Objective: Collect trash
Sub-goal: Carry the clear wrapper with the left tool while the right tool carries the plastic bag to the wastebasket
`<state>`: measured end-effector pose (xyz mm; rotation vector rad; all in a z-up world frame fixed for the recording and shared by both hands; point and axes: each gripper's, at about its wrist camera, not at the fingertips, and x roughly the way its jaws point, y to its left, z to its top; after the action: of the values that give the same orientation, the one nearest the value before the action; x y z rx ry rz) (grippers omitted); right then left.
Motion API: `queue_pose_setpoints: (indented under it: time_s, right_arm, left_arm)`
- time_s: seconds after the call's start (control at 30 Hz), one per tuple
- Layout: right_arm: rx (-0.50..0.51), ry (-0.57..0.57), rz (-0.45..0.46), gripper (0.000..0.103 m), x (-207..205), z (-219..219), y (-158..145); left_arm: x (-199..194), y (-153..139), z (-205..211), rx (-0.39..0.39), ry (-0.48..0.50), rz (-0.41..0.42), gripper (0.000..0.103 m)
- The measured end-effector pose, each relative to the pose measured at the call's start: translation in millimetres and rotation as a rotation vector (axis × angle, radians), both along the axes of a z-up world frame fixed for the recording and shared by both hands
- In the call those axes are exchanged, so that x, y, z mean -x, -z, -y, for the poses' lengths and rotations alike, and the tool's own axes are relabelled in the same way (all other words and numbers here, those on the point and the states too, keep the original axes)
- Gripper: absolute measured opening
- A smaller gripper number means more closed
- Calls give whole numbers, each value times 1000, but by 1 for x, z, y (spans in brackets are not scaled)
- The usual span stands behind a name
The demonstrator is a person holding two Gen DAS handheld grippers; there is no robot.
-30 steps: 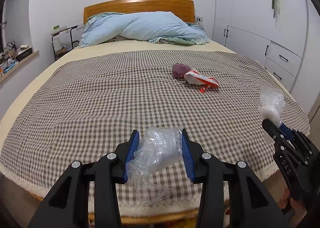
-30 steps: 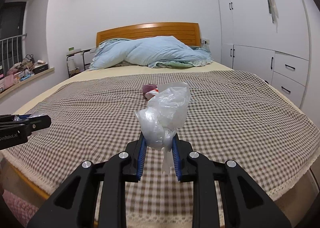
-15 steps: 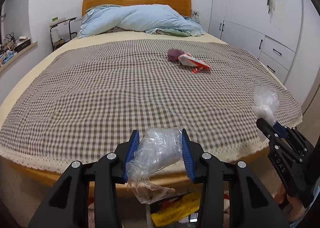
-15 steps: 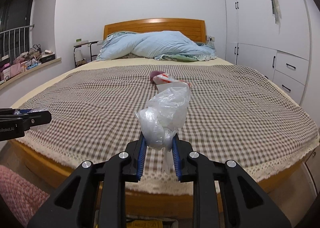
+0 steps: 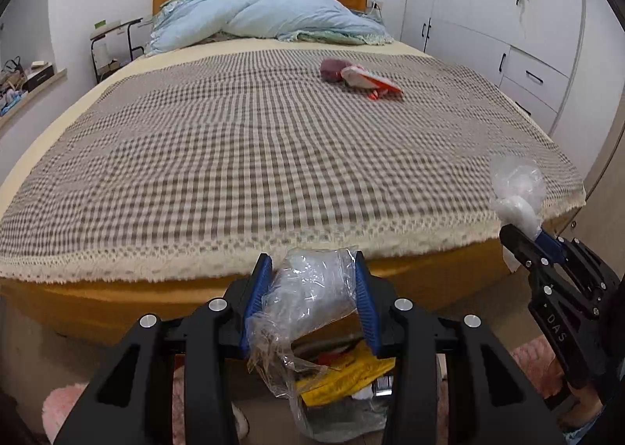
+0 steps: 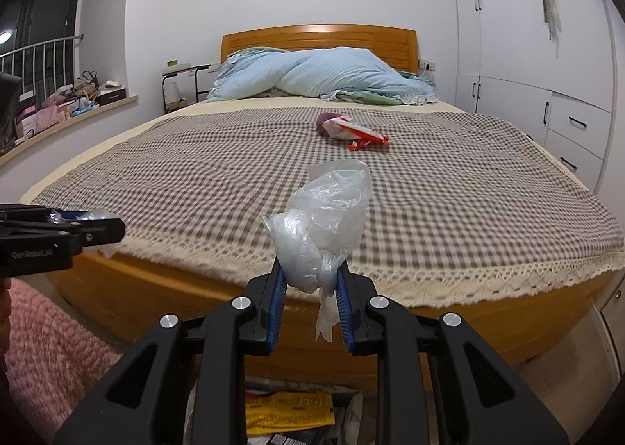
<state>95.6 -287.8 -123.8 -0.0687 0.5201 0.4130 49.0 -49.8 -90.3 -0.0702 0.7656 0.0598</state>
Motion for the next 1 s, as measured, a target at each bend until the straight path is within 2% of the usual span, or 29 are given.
queue_pose_setpoints:
  time_s: [0.4,1.0]
  right_arm:
    - [46,-36,-55,24,23,-4,20]
    - [129,-56,-133,24,25,-15,44]
  left_arm:
    - [17,35,1,18,19,-75,39]
    - [22,81,-4,62,35,-163,39]
